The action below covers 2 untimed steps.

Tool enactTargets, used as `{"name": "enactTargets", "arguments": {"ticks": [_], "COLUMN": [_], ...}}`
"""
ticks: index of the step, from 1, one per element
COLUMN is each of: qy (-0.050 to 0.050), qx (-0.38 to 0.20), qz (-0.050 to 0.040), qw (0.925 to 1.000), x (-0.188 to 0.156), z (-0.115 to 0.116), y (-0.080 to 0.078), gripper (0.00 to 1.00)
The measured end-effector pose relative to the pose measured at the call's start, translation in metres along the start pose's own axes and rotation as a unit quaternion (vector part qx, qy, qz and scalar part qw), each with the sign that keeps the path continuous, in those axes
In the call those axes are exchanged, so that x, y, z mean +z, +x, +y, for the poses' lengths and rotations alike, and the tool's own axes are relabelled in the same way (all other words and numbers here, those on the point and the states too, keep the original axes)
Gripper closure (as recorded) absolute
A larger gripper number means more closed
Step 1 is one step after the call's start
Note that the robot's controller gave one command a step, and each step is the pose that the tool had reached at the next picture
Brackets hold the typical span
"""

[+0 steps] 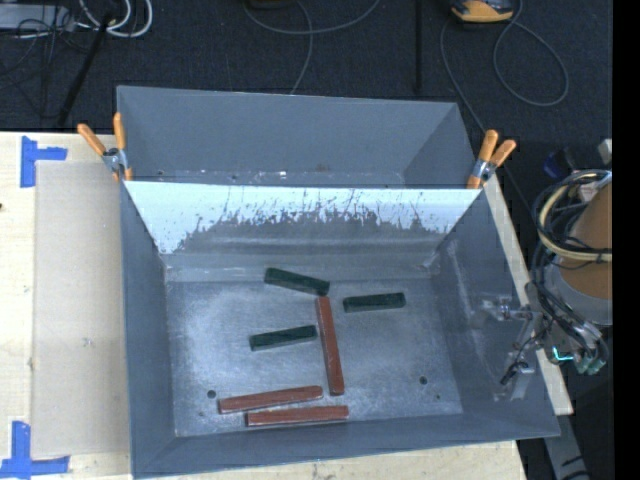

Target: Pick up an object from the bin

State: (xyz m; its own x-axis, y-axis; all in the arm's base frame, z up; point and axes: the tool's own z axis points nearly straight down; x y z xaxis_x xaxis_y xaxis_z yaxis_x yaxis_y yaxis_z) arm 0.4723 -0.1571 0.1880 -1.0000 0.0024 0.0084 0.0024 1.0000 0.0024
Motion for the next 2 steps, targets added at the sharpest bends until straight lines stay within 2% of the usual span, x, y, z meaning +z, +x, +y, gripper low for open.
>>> {"name": "enactTargets", "arguments": {"ticks": [1, 2], "qy": [0.000, 0.002], "qx": [-0.017, -0.105], "qz": [-0.0036, -0.0113], "qw": [0.9998, 0.9944], "x": [0.122, 0.114], "z": [0.064, 0.143], "y": [-0.013, -0.003], "gripper": [0.00, 0.00]}}
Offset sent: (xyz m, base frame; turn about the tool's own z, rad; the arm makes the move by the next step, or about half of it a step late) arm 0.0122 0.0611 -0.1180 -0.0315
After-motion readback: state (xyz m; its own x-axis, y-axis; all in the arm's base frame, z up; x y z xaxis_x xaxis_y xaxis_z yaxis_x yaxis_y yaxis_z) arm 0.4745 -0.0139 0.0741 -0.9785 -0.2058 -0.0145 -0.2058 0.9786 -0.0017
